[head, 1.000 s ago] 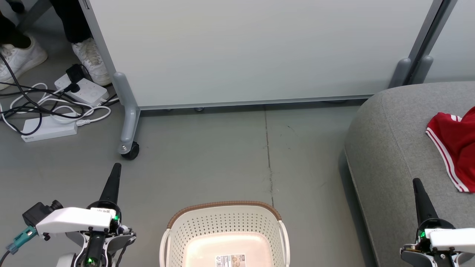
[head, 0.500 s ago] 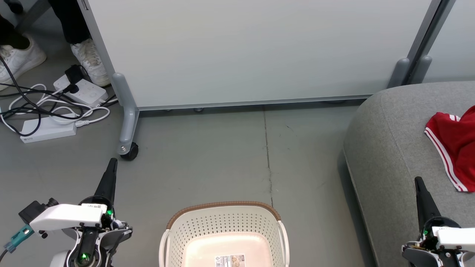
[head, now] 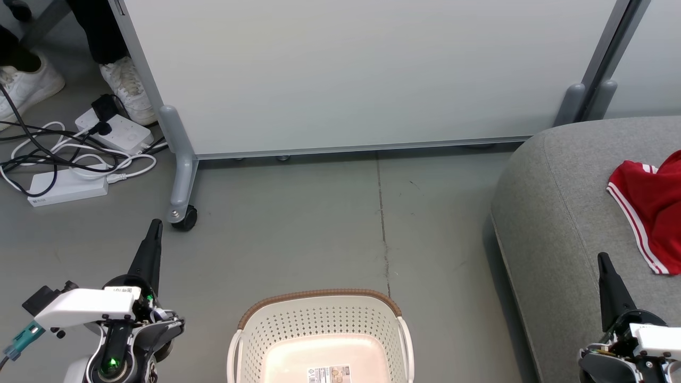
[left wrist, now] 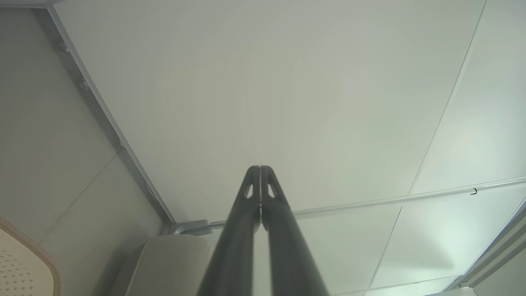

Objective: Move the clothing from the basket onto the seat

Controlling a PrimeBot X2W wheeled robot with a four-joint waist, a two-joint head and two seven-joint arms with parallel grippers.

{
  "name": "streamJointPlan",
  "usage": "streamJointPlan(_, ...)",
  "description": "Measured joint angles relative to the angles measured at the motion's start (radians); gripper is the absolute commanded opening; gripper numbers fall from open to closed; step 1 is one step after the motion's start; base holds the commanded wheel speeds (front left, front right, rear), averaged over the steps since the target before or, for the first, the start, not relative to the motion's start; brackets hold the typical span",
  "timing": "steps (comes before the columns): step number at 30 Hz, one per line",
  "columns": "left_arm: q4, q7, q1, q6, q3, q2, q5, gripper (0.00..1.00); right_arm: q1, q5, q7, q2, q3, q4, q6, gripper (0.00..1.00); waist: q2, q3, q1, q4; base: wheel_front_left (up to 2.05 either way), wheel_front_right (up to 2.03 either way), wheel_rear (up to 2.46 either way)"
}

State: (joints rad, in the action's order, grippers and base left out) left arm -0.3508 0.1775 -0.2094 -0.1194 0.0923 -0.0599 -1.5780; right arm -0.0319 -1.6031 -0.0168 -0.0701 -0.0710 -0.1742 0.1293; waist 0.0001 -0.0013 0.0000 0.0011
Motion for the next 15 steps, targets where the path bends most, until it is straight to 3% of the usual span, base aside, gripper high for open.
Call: streamJointPlan(15, -0.002, 0.015, -0.005, -0.002, 0.009, 0.000, -0.037, 0.00, -0.001, -0.045, 0.007, -0.005, 0.002, 0.002, 0.000, 0.00, -0.0001, 0.000, 0.0000, -0.001, 0.00, 0.00, 0.00)
